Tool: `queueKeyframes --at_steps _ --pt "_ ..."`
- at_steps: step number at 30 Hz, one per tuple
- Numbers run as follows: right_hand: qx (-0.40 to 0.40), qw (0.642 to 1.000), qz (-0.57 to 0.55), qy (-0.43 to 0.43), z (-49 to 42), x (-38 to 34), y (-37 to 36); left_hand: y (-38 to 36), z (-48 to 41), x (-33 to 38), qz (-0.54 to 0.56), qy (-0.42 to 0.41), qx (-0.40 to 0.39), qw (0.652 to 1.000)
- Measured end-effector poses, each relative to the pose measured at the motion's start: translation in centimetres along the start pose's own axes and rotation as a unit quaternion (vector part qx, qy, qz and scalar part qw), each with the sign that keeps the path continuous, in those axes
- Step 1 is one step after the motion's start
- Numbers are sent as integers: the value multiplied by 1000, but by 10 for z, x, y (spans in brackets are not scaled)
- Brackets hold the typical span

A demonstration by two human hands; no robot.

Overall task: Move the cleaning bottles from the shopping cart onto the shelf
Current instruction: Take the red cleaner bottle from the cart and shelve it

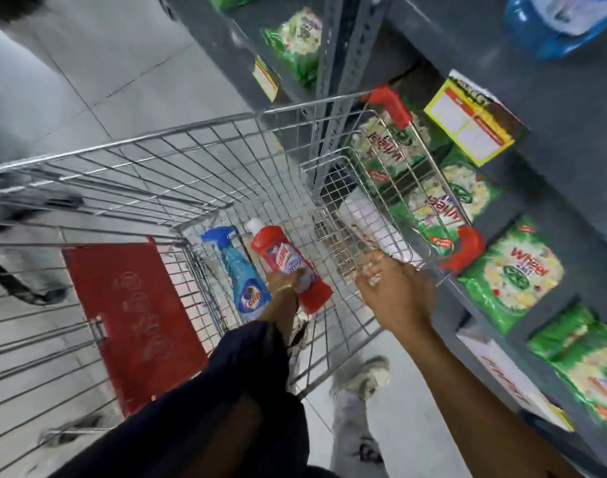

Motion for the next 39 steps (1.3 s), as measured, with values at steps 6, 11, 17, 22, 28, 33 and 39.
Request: queueKeyframes --at_steps 6,11,17,22,28,33,39 --pt "22 998 -55 10 1 -1 8 -2 27 28 -83 -73 19 994" --pt "-158 956 -247 -26 3 -5 33 -1 124 68 -126 -268 -57 954" --pt "-162 785 -597 18 42 3 116 -28 264 103 -152 -378 -185 894" --pt "-50 732 -680 -14 94 63 152 -76 324 78 -152 -354 -299 873" --pt "34 727 -681 -85 161 142 165 -137 356 23 -199 -290 -384 854" --pt "130 715 -675 -124 208 195 170 -187 376 -19 -242 -284 -459 806" --pt "260 702 -649 -135 230 268 185 -270 400 -49 -285 -370 -524 713"
Point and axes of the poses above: each hand's wrist, its own z-axis away from the middle knuckle, its own y-axis out of the back of the hand, x = y × z, the point moved 2 cm from there along -z, towards the middle knuckle, and after that the axes turned 11 degrees about z, right-handed, at the moved point
